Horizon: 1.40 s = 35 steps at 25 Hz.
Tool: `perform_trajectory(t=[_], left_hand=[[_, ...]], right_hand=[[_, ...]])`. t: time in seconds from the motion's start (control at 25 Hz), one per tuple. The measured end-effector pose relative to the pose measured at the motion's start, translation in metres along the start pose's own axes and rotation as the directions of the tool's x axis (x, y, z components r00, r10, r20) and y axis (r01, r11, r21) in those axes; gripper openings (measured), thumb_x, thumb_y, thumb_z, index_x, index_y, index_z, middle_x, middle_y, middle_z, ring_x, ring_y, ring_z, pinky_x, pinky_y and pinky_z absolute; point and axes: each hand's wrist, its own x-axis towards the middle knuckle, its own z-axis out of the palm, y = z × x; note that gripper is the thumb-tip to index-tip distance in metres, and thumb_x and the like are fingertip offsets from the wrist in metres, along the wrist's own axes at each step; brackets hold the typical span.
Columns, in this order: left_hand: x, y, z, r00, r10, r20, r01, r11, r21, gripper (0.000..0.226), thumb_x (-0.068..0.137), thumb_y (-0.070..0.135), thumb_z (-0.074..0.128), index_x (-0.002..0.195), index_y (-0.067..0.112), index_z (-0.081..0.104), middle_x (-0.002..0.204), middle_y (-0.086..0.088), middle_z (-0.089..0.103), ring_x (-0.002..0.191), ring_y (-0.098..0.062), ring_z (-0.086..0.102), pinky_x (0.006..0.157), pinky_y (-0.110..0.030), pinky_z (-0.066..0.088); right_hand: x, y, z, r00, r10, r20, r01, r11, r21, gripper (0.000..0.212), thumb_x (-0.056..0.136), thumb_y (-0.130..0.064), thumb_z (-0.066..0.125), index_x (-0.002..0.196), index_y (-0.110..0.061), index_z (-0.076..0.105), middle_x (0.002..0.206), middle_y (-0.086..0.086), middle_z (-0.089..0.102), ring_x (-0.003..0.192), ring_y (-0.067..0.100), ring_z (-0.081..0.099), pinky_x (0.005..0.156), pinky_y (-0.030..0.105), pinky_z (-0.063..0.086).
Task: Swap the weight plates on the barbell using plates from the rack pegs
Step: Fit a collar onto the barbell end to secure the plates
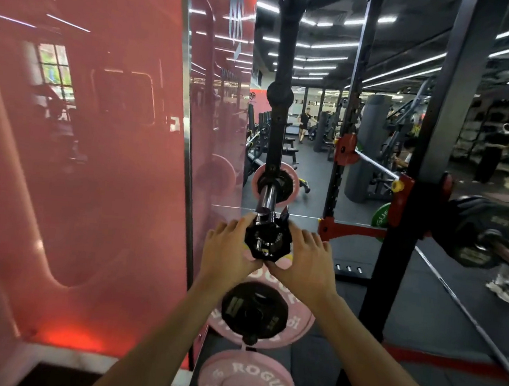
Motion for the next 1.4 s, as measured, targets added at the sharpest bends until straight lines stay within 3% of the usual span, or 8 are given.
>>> perform_trajectory(t=[0.24, 0.48, 0.88, 1.2, 1.4], left_hand=[[-0.052, 0.051, -0.037, 0.995, 0.096, -0.005, -0.096, 0.991, -0.092, 0.093, 0.057, 0.047, 0.084, 0.139, 0.032, 0.041, 0.125, 0.007, 0.063, 0.115, -0.024, 0.055, 0.093, -0.042, 0.046], [-0.104, 0.127, -0.043, 0.968, 0.247, 0.047, -0.230, 0.944, -0.235, 0.085, 0.060, 0.056, 0.073, 0.137, 0.033, 0.043, 0.122, 0.005, 0.063, 0.112, -0.027, 0.055, 0.089, -0.044, 0.046], [-0.172, 0.305, -0.021, 0.875, 0.480, 0.071, -0.412, 0.812, -0.413, 0.088, 0.063, 0.054, 0.080, 0.140, 0.031, 0.043, 0.119, 0.006, 0.065, 0.107, -0.024, 0.058, 0.091, -0.042, 0.043], [-0.185, 0.420, 0.031, 0.882, 0.464, 0.079, -0.400, 0.828, -0.394, 0.088, 0.069, 0.063, 0.073, 0.143, 0.032, 0.038, 0.122, 0.009, 0.064, 0.107, -0.017, 0.057, 0.093, -0.041, 0.049], [-0.178, 0.471, 0.056, 0.912, 0.398, 0.097, -0.348, 0.878, -0.328, 0.093, 0.063, 0.081, 0.050, 0.143, 0.036, 0.035, 0.125, 0.012, 0.062, 0.108, -0.017, 0.054, 0.093, -0.038, 0.043]], right_hand=[[-0.066, -0.019, -0.077, 0.999, 0.041, -0.030, -0.045, 0.989, -0.142, 0.088, 0.067, -0.061, 0.070, 0.138, -0.019, 0.040, 0.111, 0.001, 0.063, 0.104, 0.025, 0.057, 0.085, 0.043, 0.043], [-0.147, -0.010, -0.164, 0.971, 0.237, -0.041, -0.240, 0.948, -0.210, 0.082, 0.065, -0.057, 0.067, 0.135, -0.024, 0.041, 0.116, -0.004, 0.063, 0.109, 0.021, 0.055, 0.091, 0.042, 0.040], [-0.274, 0.065, -0.293, 0.878, 0.425, -0.220, -0.478, 0.793, -0.377, 0.078, 0.065, -0.066, 0.054, 0.132, -0.029, 0.042, 0.104, -0.008, 0.065, 0.099, 0.019, 0.058, 0.084, 0.038, 0.040], [-0.307, 0.172, -0.355, 0.881, 0.423, -0.212, -0.473, 0.781, -0.408, 0.076, 0.065, -0.063, 0.056, 0.133, -0.031, 0.043, 0.100, -0.010, 0.064, 0.095, 0.017, 0.056, 0.081, 0.036, 0.040], [-0.304, 0.243, -0.370, 0.910, 0.391, -0.138, -0.412, 0.815, -0.408, 0.080, 0.065, -0.064, 0.057, 0.136, -0.029, 0.044, 0.103, -0.010, 0.063, 0.097, 0.017, 0.055, 0.082, 0.035, 0.038]])
